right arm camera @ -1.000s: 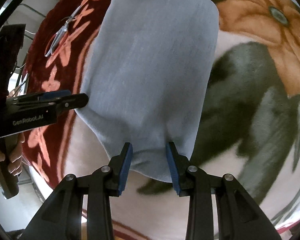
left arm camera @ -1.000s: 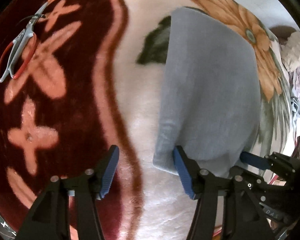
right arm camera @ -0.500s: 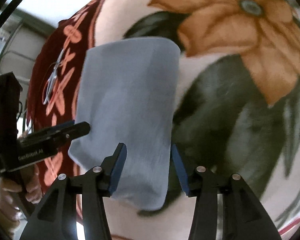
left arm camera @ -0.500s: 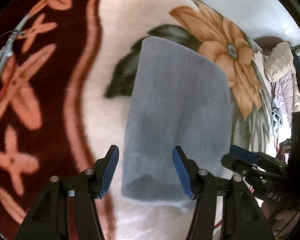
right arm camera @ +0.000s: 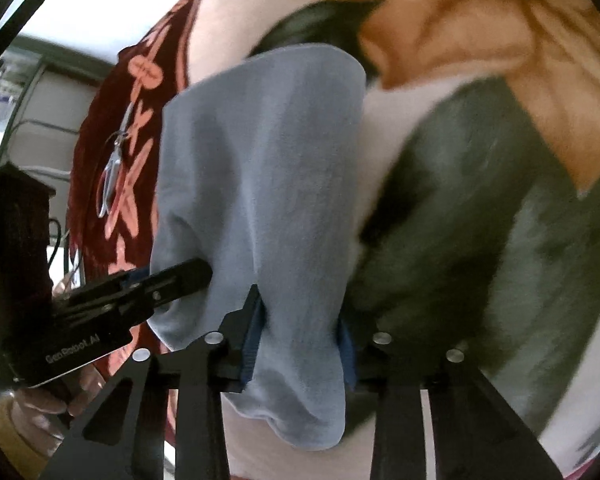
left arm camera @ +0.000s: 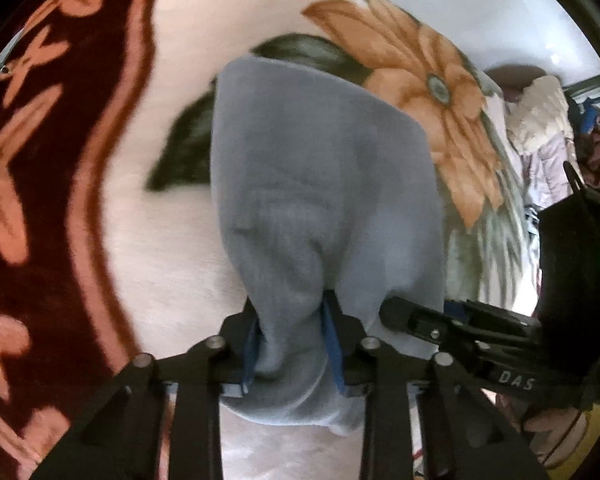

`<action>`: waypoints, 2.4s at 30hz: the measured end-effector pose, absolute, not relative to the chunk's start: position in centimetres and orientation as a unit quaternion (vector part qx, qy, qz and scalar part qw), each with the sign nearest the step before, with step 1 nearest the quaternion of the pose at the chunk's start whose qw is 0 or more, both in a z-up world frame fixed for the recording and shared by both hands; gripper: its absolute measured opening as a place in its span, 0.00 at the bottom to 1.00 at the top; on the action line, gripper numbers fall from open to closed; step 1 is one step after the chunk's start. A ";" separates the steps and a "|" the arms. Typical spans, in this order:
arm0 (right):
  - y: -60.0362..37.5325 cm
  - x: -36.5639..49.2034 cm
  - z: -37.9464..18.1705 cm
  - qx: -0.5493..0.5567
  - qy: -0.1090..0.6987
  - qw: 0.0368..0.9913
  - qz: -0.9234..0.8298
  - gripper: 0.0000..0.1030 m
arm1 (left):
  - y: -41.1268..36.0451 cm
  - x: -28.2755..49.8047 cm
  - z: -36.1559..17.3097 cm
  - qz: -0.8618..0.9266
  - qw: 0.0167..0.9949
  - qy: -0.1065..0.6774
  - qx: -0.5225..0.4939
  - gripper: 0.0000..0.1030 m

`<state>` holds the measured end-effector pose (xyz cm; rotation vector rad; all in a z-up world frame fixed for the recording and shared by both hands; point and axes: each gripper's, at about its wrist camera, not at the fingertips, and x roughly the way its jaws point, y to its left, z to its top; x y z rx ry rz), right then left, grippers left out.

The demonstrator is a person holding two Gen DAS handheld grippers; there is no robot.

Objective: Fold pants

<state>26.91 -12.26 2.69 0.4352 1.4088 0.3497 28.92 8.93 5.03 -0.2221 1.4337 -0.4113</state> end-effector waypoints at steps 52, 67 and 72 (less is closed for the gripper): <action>-15.7 14.0 9.0 0.055 0.639 0.755 0.135 0.40 | 2.9 15.2 9.9 -0.062 0.735 0.675 0.008 0.74; -14.4 13.1 8.9 0.069 0.642 0.753 0.128 0.40 | 2.4 14.9 9.9 -0.053 0.731 0.680 0.003 0.74; -14.5 13.1 8.6 0.074 0.646 0.749 0.125 0.40 | 2.3 14.9 9.7 -0.049 0.730 0.682 0.001 0.74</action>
